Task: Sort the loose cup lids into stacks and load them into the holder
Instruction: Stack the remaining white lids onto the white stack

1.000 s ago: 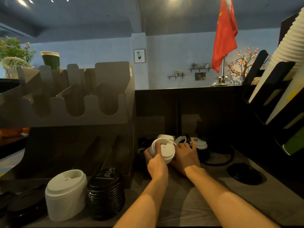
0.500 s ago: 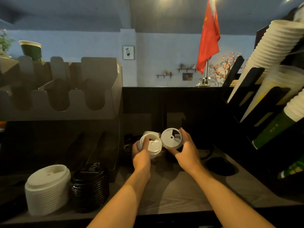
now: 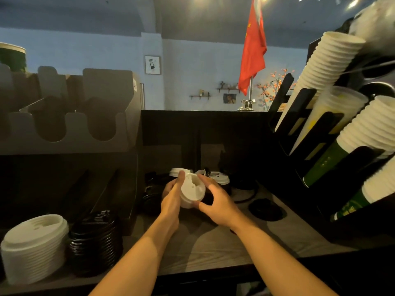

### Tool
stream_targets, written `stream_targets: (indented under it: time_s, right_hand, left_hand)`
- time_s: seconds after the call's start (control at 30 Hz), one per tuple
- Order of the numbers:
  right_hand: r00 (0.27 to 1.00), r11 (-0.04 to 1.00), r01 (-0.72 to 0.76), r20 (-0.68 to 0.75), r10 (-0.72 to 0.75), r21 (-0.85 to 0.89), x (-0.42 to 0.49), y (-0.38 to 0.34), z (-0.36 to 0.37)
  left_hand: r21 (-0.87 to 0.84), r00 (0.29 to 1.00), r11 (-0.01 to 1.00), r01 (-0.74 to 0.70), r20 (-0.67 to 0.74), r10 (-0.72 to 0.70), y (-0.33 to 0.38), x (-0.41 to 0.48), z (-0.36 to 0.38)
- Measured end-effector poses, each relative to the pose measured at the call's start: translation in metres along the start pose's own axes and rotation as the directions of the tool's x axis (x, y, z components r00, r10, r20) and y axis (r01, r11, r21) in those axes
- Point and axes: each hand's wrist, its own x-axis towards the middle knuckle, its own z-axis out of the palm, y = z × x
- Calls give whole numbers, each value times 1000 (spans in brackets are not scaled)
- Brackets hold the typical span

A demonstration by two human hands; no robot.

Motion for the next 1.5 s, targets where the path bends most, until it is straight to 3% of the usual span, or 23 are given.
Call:
stream_targets:
  time_s: [0.17,0.6,0.7,0.83,0.93,1.1,1.43,1.5]
  right_hand:
    - [997,1000,15,78,-13,-21,0,1,-1]
    - [993,965,121,43,-114,-234,-5,-6,-6]
    - [995,977,100,22,-97,-190,-1,-5,-3]
    - [995,988,87,-40,-93,-131,0,-3,2]
    - [996,993,79,-30,-81,-85,-1,-3,1]
    - [994,988,112,1,-113,-110,-2,-5,0]
    - [989,972,129,97,-112,-197,0,-2,-3]
    - [987,981,126,114,-110,-149,1,0,-3]
  left_hand:
    - [-1,998,1000,-30,53,30,-5,2,-3]
    - [8,993,1000,-3,116,2,-2,-3,-2]
    - [7,993,1000,0,122,-1,1,-8,-2]
    - [-70,983,990,120,151,-109,1,-7,-4]
    - [-166,972,972,169,191,-137,4,-5,-5]
    - [-183,968,964,195,194,-159,6,-8,-4]
    - [-16,960,996,93,266,-85,-3,1,-7]
    - [-28,962,997,74,267,-64,-4,2,-6]
